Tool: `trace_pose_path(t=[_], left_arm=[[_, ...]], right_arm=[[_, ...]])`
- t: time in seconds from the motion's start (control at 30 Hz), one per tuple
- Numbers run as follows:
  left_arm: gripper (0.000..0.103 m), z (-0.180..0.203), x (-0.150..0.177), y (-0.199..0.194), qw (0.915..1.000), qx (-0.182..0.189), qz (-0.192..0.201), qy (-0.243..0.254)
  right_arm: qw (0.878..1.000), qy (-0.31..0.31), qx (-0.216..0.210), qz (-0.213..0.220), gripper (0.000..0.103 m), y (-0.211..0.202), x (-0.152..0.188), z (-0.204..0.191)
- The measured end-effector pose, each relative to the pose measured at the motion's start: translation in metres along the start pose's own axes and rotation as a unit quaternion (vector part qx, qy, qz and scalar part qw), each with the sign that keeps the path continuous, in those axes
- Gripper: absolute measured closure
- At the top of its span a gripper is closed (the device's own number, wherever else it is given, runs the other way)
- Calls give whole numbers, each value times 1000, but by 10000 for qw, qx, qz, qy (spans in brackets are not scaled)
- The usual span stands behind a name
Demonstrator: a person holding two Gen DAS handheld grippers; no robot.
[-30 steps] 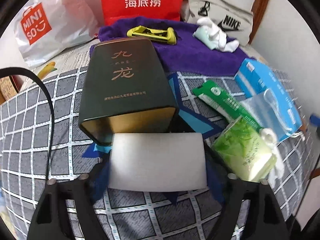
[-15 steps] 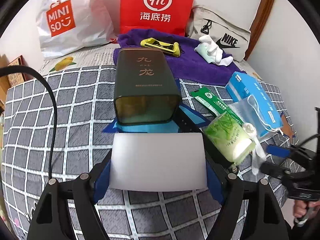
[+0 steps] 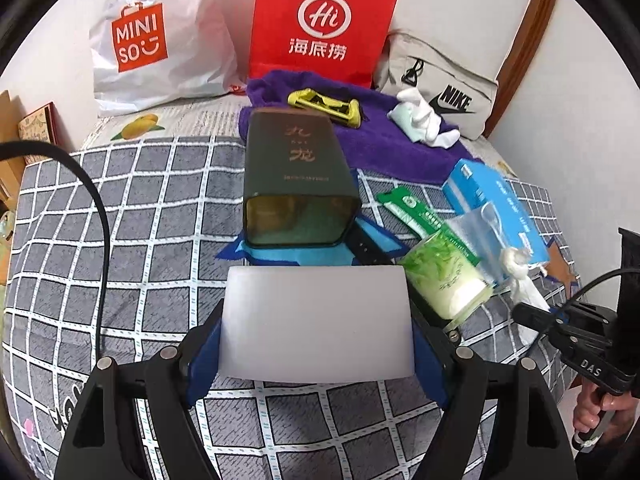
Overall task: Organize soft objects
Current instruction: 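Grasp the white sponge with left tool while right tool grasps another white glove, then carry the sponge with left tool while right tool carries the glove to the purple towel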
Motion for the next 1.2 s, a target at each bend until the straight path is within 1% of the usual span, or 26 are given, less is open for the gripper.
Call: trace_pose_path(t=[0.07, 0.2, 0.33, 0.57, 0.77, 0.97, 1.13, 1.2], left_arm=[[24, 0, -3, -5, 10000, -11, 50, -22], [23, 0, -11, -16, 9998, 121, 133, -86], [23, 3, -23, -25, 9997, 33, 240, -23], [23, 3, -45, -29, 9995, 35, 299, -22], [23, 5, -74, -23, 9994, 17, 343, 35], [23, 6, -106, -6, 9993, -115, 333, 107], [23, 4, -129, 9, 9993, -158, 312, 96], [23, 6, -140, 14, 9994, -112, 309, 123]], right_arm=[[10000, -39, 38, 75, 92, -10, -2, -1], [9997, -35, -91, 220, 92, -25, -11, 1], [9993, -48, -87, 353, 92, -34, -23, 4], [9986, 23, -37, 527, 92, -42, -53, 23], [9977, 7, 117, 669, 92, -43, -86, 41], [9977, -14, 176, 653, 91, -30, -116, 58], [9971, -21, 245, 714, 91, -22, -141, 70], [9970, -34, 237, 739, 91, -19, -151, 73]])
Point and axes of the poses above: each gripper's, at about its wrist camera, not at the fingertips, and y roughly the way its jaws point, z to its right, x to its underside, the point moved 3 cm from there along y, roughly the way its jaws point, and after that the axes turned 5 degrees about -x, right-handed, at the moved point
